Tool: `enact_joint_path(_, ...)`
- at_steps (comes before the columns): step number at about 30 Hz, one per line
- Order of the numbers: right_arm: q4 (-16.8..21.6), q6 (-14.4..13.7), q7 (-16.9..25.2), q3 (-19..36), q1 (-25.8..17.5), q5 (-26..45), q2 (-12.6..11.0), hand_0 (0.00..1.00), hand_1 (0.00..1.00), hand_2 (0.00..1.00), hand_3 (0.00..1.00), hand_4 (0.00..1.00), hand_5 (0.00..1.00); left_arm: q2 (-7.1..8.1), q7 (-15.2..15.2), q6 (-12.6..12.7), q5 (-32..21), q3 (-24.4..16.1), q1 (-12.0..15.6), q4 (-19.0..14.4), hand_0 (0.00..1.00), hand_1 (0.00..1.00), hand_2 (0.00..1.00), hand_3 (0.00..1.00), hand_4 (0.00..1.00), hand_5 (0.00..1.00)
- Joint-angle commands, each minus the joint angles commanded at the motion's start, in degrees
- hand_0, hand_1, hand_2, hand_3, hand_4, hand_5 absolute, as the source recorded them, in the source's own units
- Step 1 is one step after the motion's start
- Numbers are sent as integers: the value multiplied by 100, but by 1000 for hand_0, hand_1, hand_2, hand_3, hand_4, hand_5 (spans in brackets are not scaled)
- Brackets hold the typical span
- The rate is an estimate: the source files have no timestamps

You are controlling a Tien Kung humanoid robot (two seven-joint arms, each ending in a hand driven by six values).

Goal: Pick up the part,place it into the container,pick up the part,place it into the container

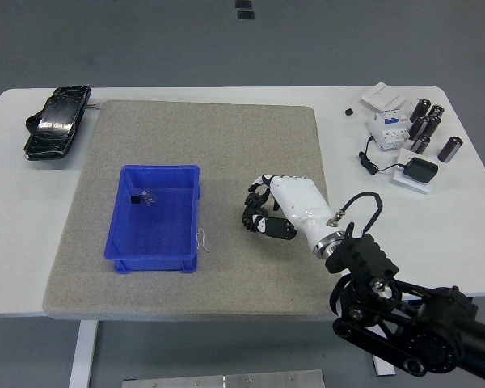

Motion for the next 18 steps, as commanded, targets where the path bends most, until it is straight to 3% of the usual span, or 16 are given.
enact_joint_path(8, -104, -11, -50, -815, 742, -3, 677, 251, 401, 471, 539, 602, 23, 13, 0, -7, 56, -34, -1, -15, 771, 752, 752, 710, 744, 406)
enact_joint_path(9, -144, 12, -66, -904, 811, -9, 742, 536, 638, 646, 651, 539, 134, 15, 0, -8, 60, -36, 0, -17, 771, 752, 752, 710, 744, 407)
enact_joint_path(14, -295, 160, -153, -1173, 1046, 7, 923, 536, 638, 646, 651, 539, 134, 21, 0, -12, 78, -47, -1, -25, 771, 752, 752, 710, 744, 407)
enact_joint_path(15, -310, 164, -157, -1209, 1082, 48, 933, 781, 799, 822, 807, 583, 305, 21, 0, -14, 80, -47, -3, -26, 771, 752, 752, 709, 744, 405)
enact_joint_path(18, -358, 150, -152, -1337, 1196, 193, 964, 781, 799, 822, 807, 583, 305, 20, 0, -24, 87, -52, -13, -27, 771, 752, 752, 709, 744, 405)
